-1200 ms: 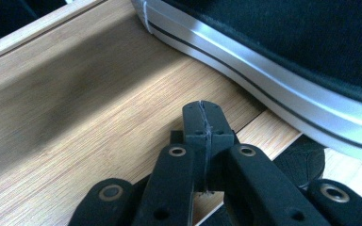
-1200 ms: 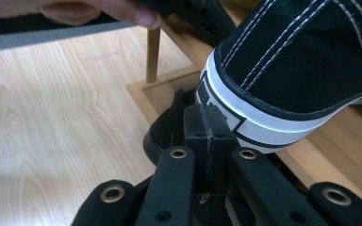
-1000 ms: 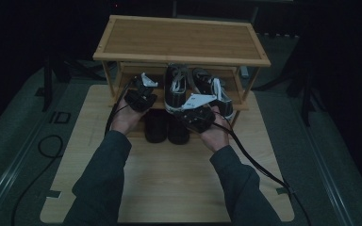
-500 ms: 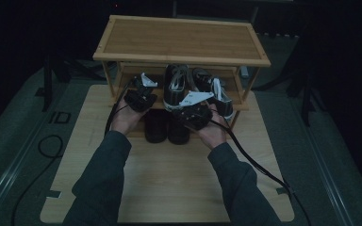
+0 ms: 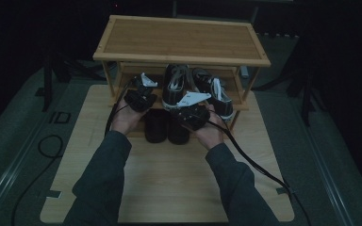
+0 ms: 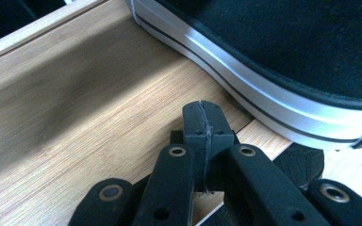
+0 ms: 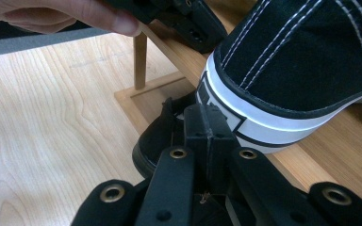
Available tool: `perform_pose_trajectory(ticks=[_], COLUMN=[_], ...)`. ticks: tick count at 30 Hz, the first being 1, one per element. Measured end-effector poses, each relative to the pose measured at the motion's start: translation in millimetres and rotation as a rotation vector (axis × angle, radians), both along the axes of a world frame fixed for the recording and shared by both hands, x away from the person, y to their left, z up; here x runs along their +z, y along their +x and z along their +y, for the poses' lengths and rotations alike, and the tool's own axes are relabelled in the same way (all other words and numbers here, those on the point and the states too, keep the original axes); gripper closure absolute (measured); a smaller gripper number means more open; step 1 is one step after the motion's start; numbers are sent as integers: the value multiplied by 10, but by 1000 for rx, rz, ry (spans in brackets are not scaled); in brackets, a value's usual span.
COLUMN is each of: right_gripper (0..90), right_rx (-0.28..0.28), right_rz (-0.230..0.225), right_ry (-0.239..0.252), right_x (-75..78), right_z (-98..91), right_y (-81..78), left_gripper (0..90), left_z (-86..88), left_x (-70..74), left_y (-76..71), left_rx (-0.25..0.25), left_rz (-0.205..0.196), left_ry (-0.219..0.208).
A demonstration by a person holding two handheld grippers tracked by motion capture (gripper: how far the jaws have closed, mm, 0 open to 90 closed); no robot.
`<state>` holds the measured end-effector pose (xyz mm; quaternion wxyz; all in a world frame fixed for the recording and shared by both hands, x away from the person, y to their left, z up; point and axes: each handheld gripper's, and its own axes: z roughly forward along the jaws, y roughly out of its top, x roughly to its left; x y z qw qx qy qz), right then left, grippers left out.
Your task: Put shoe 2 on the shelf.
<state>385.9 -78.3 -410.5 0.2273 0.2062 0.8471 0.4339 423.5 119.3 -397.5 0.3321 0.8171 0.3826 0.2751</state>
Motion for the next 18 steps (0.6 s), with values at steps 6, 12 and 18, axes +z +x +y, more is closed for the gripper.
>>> perform_pose_trajectory(ticks=[6,12,18], right_gripper=[900,900,886], right_rx=[33,44,63], right_rz=[29,53,34], right_ry=[7,13,-59], right_x=[9,46,75], right_z=[9,-119,-164], right_y=[24,10,-44], left_gripper=[900,900,900], left_z=[13,11,11], left_x=[-4,-7,-8], left_y=[3,2,1], left_rx=[-7,-5,-3], left_rz=[2,0,-1], left_ry=[-9,-16,-17])
